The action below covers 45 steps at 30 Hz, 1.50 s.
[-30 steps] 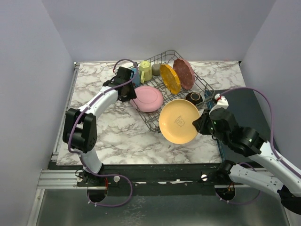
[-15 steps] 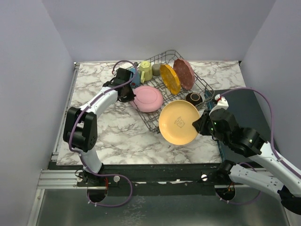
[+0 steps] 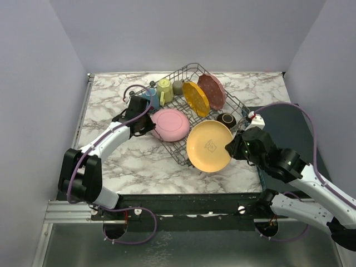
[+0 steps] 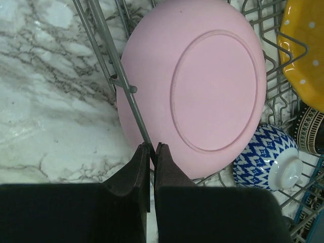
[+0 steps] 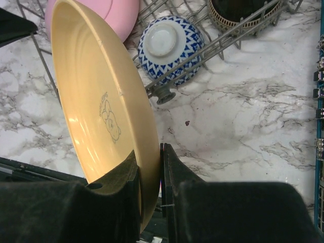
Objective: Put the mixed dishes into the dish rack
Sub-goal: Move the dish rack to the center of the board.
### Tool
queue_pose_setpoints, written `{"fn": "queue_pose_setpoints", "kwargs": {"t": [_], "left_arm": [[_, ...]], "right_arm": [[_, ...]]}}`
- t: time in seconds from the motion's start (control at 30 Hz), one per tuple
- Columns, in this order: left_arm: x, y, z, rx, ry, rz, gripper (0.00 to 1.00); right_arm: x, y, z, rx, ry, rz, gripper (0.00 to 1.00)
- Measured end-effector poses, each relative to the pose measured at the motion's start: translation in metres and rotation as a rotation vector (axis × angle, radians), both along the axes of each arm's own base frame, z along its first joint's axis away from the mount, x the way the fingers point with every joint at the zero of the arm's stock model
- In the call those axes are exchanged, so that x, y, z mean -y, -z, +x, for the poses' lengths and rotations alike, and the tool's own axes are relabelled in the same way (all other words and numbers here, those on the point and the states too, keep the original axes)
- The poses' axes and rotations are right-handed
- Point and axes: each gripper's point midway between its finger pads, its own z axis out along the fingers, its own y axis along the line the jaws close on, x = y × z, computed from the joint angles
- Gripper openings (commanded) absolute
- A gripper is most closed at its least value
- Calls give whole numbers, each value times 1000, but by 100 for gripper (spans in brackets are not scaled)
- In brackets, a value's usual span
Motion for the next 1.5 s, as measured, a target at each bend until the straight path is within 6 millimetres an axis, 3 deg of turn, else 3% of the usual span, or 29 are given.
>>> {"fn": "queue_pose_setpoints", "kwargs": {"t": [0.17,0.47,0.67,0.93,1.1,1.37,1.5], "left_arm": [[-10,0,-31,-7,-33,-27,0],[-23,4,-79,-30,-69,-69,4],[-25,1,-86,-21,-70,-86,17],[-22,0,-97,-40,-9,-81,44],[-22,2,-102,-56,11,-73,56],[-25,-2,-110,-58,48,-47,68],[-26,-14,-110,-20,74,-38,71]], "right_arm": [[-5,2,6,-3,-15,-35,0],[-24,-15,27,56,-56,-62,0],[-40,-21,48,89,-65,-96,0],[-62,-5,84,107,-59,-211,0],[-72,-8,107,143,-50,-275,0],[-86,-17,130,232,-94,-346,1],[-94,-27,140,283,-124,-374,0]]}}
